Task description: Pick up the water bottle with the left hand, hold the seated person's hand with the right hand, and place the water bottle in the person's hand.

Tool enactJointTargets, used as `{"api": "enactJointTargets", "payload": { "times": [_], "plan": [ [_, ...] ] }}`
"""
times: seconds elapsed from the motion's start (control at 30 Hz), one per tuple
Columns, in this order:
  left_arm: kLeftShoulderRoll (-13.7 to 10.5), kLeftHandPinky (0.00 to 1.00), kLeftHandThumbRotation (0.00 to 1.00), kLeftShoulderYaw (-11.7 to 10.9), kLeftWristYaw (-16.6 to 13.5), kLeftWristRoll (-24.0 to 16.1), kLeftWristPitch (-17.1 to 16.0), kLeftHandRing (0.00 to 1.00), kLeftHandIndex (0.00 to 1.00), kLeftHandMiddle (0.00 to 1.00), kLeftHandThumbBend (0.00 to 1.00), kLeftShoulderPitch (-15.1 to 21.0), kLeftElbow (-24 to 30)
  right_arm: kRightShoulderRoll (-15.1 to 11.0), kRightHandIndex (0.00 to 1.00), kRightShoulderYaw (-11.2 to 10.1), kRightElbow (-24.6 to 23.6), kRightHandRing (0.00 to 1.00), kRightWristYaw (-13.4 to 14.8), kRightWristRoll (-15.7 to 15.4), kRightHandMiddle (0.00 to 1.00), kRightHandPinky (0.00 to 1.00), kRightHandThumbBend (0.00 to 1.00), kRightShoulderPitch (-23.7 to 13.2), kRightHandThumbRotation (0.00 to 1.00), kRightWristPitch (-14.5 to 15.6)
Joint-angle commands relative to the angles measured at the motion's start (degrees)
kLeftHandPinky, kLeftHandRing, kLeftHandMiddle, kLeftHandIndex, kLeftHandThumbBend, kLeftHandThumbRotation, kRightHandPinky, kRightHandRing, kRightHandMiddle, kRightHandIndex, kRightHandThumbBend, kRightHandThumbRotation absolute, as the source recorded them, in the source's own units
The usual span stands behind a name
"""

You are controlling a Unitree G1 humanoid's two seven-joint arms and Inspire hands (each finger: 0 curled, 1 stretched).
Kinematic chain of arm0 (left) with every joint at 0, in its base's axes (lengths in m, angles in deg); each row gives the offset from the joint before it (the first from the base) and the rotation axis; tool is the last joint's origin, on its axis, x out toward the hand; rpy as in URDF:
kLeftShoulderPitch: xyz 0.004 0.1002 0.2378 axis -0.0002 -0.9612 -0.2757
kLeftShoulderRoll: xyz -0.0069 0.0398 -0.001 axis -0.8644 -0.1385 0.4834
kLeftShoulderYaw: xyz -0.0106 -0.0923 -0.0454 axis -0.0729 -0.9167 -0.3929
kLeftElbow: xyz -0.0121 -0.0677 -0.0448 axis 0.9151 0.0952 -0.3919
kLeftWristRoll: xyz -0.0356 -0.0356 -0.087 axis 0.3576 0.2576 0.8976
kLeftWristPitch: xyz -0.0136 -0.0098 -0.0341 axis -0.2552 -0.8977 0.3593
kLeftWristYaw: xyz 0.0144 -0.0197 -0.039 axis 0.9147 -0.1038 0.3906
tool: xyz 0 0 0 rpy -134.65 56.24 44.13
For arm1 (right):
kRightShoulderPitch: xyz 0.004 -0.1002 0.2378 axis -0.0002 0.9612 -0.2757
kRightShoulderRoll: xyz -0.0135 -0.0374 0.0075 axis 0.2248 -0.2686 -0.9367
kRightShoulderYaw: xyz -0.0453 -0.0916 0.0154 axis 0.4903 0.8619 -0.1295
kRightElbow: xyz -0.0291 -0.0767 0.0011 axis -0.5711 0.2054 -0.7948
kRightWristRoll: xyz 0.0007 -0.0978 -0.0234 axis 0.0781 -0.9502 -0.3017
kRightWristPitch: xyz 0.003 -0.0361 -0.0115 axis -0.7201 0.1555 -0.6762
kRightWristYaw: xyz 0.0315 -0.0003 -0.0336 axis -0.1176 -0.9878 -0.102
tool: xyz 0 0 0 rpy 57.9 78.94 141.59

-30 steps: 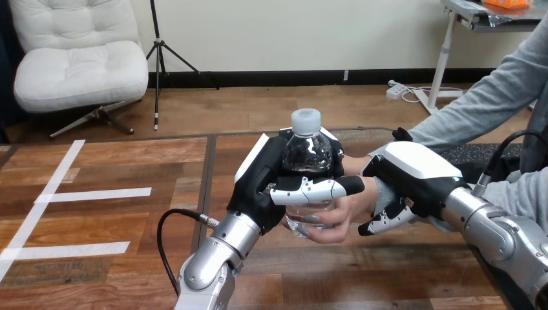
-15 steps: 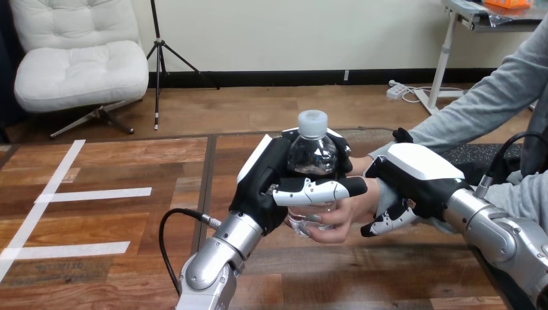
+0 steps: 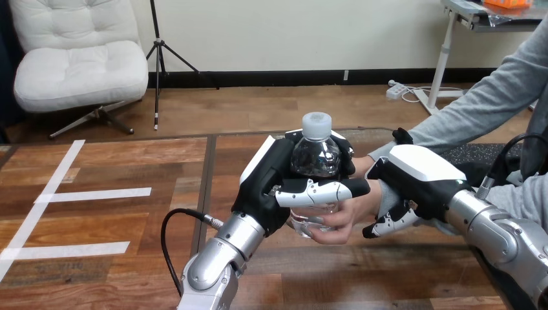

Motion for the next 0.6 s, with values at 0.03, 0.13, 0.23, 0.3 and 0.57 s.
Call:
{"api": "enactJointTargets", "payload": {
  "times": [0.03, 0.13, 0.23, 0.3, 0.57],
  "plan": [
    [0.5, 0.35, 0.31, 0.2, 1.6, 0.1, -0.6, 0.43, 0.54, 0.50, 0.90, 2.5, 0.3, 0.0, 0.22, -2.1, -0.6, 0.15, 1.9, 1.4, 0.20, 0.11, 0.74, -1.8, 0.00, -0.8],
    [0.1, 0.37, 0.38, 0.4, 2.0, -0.3, -0.1, 0.47, 0.59, 0.54, 0.94, 2.5, 0.6, -0.1, 0.21, -2.0, -0.6, 0.15, 1.9, 1.3, 0.20, 0.11, 0.74, -1.9, 0.00, -0.8],
    [-0.4, 0.41, 0.47, 0.7, 2.1, -1.1, 0.3, 0.54, 0.66, 0.62, 0.98, 2.5, 0.8, 0.0, 0.21, -2.1, -0.7, 0.15, 1.7, 1.4, 0.20, 0.11, 0.74, -1.8, 0.00, -0.5],
    [-0.7, 0.43, 0.51, 0.9, 1.6, -1.9, 0.3, 0.57, 0.70, 0.65, 0.99, 2.4, 0.9, -0.1, 0.22, -2.0, -0.8, 0.15, 1.7, 1.3, 0.20, 0.11, 0.74, -1.8, 0.00, -0.5],
    [-1.5, 0.57, 0.69, 1.0, 0.4, -4.9, -0.7, 0.72, 0.83, 0.78, 1.00, 2.3, 0.8, -0.1, 0.22, -2.1, -0.9, 0.15, 1.8, 1.2, 0.21, 0.11, 0.74, -1.7, 0.00, -0.7]
  ]
}}
